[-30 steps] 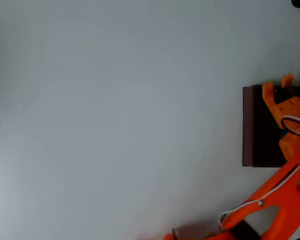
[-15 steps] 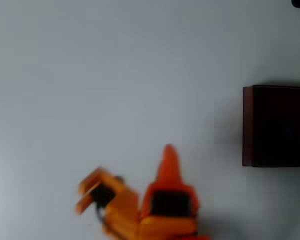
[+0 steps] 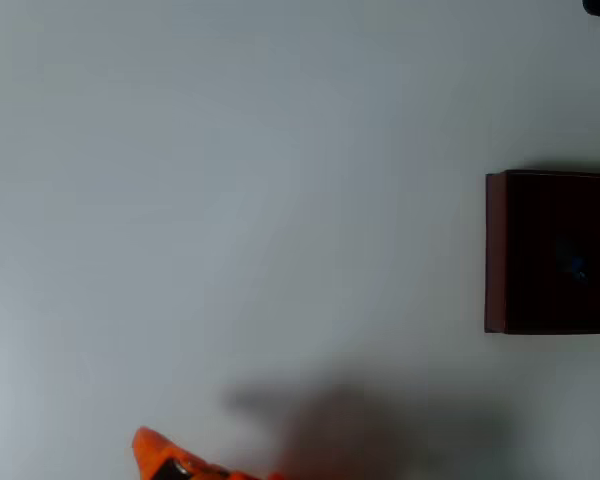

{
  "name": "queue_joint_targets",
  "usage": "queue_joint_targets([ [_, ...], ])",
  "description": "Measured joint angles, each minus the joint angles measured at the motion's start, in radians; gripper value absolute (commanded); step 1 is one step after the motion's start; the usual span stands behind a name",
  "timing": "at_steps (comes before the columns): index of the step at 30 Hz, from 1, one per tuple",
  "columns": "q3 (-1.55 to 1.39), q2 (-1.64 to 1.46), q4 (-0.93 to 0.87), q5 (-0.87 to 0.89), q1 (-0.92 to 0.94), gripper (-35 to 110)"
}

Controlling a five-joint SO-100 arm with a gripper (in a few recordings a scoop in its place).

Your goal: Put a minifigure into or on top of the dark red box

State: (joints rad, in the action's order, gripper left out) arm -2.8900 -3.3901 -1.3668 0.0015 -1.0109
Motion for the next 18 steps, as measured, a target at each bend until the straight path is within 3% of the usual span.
queue_joint_targets([
  [18, -0.109, -0.008, 0.017, -0.006, 0.012, 0],
])
